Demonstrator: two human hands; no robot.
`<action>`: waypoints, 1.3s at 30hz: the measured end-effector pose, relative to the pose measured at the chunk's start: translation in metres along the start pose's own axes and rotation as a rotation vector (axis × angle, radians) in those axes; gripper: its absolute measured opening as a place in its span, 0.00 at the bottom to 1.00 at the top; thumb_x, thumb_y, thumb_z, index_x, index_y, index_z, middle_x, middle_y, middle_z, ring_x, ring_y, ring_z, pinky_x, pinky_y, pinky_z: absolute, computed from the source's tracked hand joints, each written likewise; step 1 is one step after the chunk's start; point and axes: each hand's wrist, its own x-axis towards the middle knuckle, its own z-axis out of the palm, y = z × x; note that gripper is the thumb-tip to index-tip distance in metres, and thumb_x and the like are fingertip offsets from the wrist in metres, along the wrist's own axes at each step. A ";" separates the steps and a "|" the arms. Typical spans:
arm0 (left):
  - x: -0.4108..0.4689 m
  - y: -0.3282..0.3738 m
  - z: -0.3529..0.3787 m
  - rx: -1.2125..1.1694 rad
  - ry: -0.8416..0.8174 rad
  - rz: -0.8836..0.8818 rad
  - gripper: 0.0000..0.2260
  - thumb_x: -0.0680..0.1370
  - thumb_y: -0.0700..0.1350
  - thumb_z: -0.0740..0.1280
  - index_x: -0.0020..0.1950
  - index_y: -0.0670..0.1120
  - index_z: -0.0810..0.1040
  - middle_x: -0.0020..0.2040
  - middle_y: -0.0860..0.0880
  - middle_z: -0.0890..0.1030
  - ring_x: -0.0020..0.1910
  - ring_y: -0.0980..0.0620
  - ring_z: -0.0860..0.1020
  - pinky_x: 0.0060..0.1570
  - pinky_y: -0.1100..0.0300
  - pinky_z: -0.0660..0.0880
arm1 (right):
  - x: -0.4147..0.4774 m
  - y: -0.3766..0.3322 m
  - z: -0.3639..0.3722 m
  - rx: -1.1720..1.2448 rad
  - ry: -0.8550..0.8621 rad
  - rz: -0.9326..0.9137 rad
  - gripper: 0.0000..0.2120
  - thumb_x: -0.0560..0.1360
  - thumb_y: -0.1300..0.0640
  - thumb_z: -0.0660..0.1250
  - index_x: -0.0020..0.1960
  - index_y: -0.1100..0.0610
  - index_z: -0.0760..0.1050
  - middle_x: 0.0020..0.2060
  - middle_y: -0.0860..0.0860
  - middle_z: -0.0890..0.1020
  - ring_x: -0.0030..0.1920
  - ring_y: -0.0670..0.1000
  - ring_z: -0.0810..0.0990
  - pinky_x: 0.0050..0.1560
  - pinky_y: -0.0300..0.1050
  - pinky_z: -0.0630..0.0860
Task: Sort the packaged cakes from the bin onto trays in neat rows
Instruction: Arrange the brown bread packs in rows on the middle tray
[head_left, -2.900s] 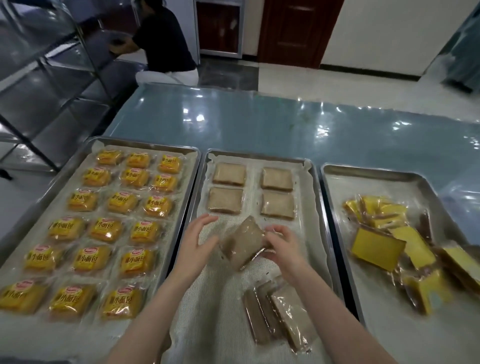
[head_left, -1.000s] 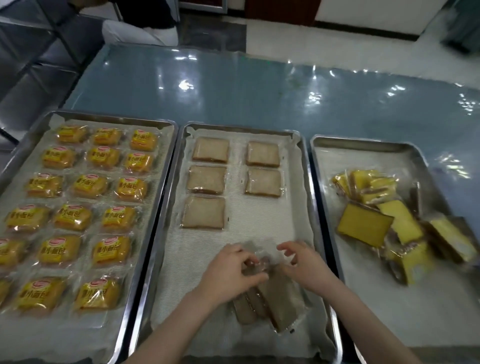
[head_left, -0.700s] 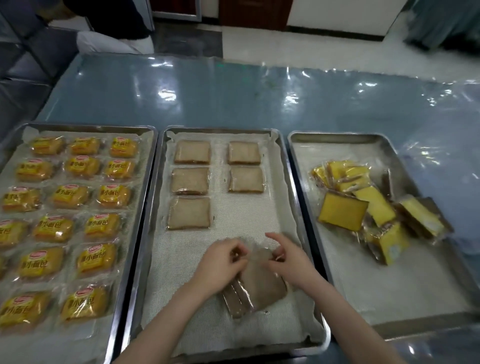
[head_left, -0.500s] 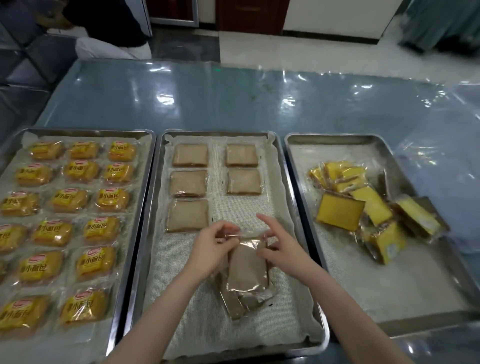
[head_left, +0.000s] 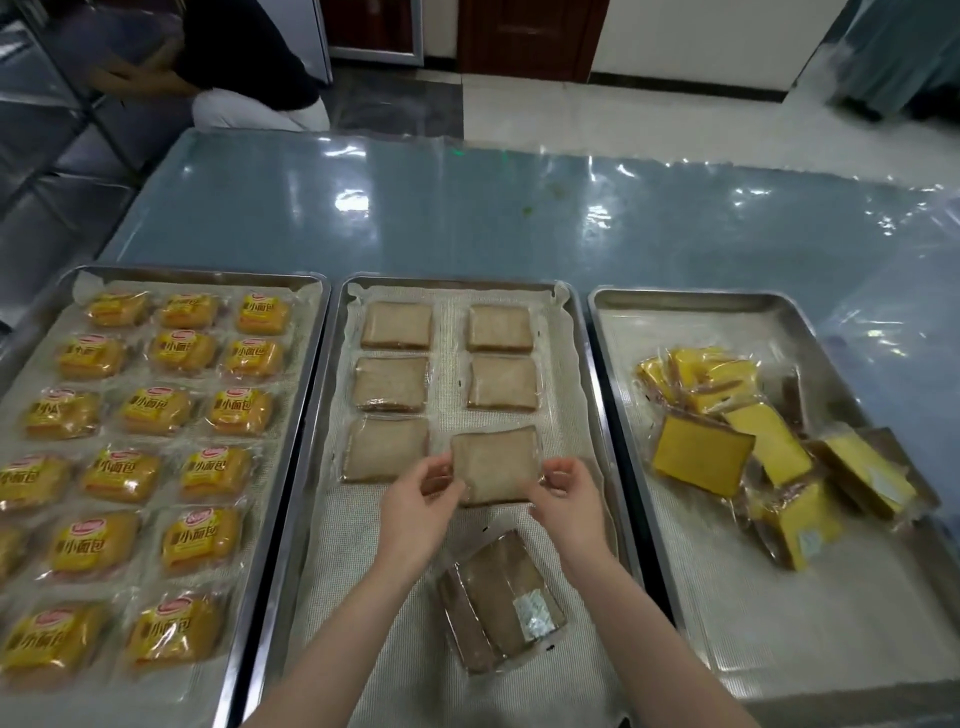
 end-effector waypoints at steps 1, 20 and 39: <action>0.003 -0.001 0.002 0.004 0.002 0.008 0.14 0.75 0.39 0.71 0.60 0.49 0.79 0.50 0.56 0.82 0.48 0.66 0.78 0.45 0.75 0.74 | 0.002 0.002 -0.001 -0.102 0.013 -0.038 0.18 0.71 0.62 0.73 0.58 0.54 0.73 0.47 0.50 0.81 0.48 0.48 0.81 0.52 0.47 0.80; 0.029 -0.019 0.029 0.172 -0.205 0.007 0.23 0.79 0.38 0.64 0.74 0.47 0.67 0.67 0.51 0.75 0.62 0.58 0.72 0.62 0.64 0.68 | 0.048 0.013 0.000 -0.574 -0.027 -0.182 0.26 0.78 0.62 0.61 0.75 0.53 0.63 0.61 0.54 0.72 0.60 0.54 0.74 0.63 0.53 0.73; -0.057 -0.056 -0.035 0.339 -0.329 0.019 0.15 0.68 0.46 0.77 0.51 0.53 0.76 0.45 0.54 0.80 0.44 0.59 0.78 0.44 0.67 0.75 | -0.053 0.037 -0.009 -0.739 -0.380 -0.147 0.21 0.70 0.48 0.75 0.60 0.47 0.76 0.46 0.45 0.80 0.47 0.44 0.79 0.50 0.41 0.78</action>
